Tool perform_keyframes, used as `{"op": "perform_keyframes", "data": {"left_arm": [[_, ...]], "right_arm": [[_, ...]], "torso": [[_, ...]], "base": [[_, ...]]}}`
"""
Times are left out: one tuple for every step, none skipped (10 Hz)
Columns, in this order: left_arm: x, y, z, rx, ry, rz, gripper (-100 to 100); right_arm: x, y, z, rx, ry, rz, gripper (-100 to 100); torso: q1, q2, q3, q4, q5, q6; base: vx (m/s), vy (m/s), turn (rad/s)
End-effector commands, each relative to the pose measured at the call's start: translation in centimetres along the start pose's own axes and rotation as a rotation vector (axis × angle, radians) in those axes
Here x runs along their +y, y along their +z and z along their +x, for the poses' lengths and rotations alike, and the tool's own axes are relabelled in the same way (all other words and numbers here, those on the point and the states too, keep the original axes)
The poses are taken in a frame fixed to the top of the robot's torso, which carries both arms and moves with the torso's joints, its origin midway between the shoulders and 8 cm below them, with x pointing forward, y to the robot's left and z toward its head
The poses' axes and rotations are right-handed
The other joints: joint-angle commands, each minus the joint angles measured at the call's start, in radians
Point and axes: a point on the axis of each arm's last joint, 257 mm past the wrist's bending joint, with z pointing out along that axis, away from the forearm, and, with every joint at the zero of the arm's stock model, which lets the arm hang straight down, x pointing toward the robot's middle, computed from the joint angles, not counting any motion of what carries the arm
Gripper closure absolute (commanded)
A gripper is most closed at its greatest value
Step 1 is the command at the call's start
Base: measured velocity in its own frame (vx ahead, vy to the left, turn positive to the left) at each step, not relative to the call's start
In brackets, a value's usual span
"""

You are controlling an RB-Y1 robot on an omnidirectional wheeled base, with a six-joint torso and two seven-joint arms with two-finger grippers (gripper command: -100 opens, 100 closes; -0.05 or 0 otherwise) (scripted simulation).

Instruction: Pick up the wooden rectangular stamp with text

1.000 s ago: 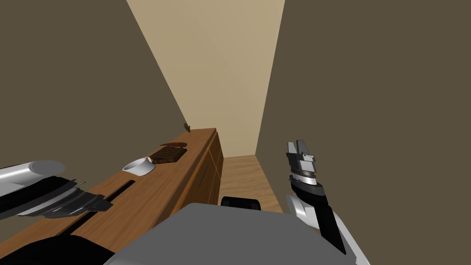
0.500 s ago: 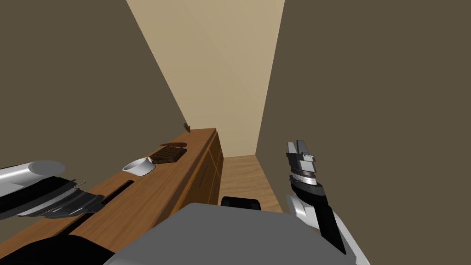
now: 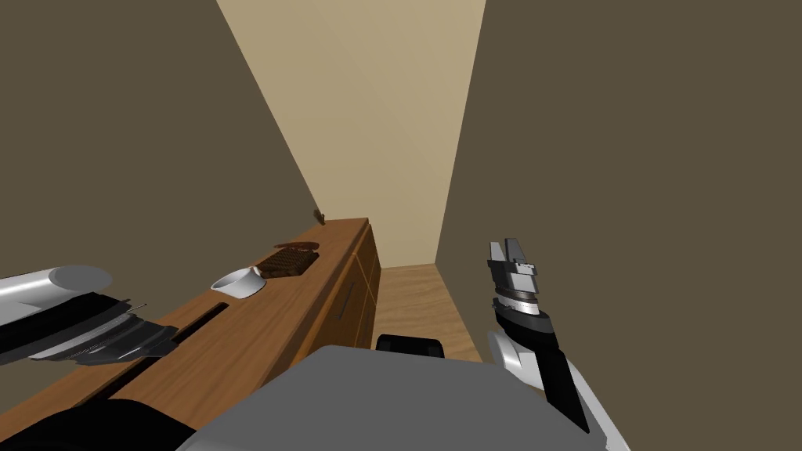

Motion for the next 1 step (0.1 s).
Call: {"op": "perform_keyframes", "data": {"left_arm": [[0.00,0.00,0.00,0.000,0.000,0.000,0]], "right_arm": [[0.00,0.00,0.00,0.000,0.000,0.000,0]], "torso": [[0.000,0.000,0.000,0.000,0.000,0.000]], "base": [[0.000,0.000,0.000]]}}
